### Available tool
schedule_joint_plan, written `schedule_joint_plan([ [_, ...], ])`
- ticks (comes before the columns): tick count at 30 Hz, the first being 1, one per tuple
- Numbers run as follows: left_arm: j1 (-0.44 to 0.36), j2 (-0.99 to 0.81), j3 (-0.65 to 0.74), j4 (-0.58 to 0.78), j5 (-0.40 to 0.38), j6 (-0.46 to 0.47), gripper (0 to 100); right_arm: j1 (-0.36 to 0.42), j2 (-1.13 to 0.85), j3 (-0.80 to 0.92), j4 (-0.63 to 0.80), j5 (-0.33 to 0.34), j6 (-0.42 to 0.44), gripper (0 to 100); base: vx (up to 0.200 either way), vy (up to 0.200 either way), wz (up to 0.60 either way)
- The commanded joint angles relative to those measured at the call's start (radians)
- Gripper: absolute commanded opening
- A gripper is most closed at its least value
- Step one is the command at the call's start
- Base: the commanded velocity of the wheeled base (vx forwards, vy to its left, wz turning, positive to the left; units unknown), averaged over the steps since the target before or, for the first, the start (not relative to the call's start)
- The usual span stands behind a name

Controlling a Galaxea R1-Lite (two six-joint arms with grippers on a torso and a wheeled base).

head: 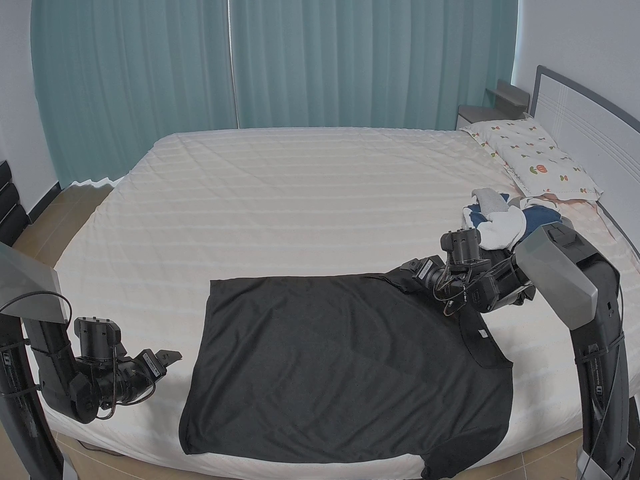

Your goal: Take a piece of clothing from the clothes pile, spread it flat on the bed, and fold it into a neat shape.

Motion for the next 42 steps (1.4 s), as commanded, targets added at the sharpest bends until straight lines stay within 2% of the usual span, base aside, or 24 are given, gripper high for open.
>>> schedule_joint_plan([
  [1, -0.004, 0.023, -0.005, -0.002, 0.000, -0.004, 100, -0.008, 0.107, -0.128, 0.068, -0.002, 0.016, 100, 0.000, 0.000, 0.00],
  [11, -0.002, 0.034, -0.004, -0.009, 0.000, -0.006, 100, -0.009, 0.157, -0.251, 0.082, -0.014, 0.021, 100, 0.000, 0.000, 0.00],
  [18, -0.002, 0.043, -0.004, -0.009, 0.002, -0.006, 100, -0.012, 0.276, -0.504, 0.045, -0.017, 0.024, 100, 0.000, 0.000, 0.00],
  [21, -0.002, 0.048, -0.005, -0.009, 0.006, -0.006, 100, -0.012, 0.287, -0.504, -0.034, -0.016, 0.021, 100, 0.000, 0.000, 0.00],
  [22, -0.002, 0.048, -0.005, -0.009, 0.006, -0.006, 100, -0.015, 0.288, -0.504, -0.207, 0.000, 0.019, 100, 0.000, 0.000, 0.00],
  [24, -0.002, 0.048, -0.005, -0.009, 0.006, -0.006, 100, -0.017, 0.291, -0.504, -0.274, 0.007, 0.016, 100, 0.000, 0.000, 0.00],
  [27, -0.002, 0.049, -0.005, -0.009, 0.006, -0.015, 100, -0.020, 0.295, -0.504, -0.273, 0.029, 0.015, 100, 0.000, 0.000, 0.00],
  [31, -0.002, 0.049, -0.005, -0.009, 0.008, -0.018, 100, -0.043, 0.322, -0.504, -0.271, 0.033, -0.079, 100, 0.000, 0.000, 0.00],
  [33, -0.002, 0.049, -0.005, -0.009, 0.008, -0.018, 100, -0.051, 0.327, -0.504, -0.274, 0.024, -0.090, 100, 0.000, 0.000, 0.00],
  [39, -0.002, 0.055, -0.005, -0.009, 0.008, -0.018, 100, -0.061, 0.328, -0.504, -0.270, 0.026, -0.085, 100, 0.000, 0.000, 0.00],
  [42, -0.002, 0.059, -0.005, -0.009, 0.008, -0.018, 100, -0.024, 0.318, -0.504, -0.281, 0.026, -0.031, 100, 0.000, 0.000, 0.00],
])
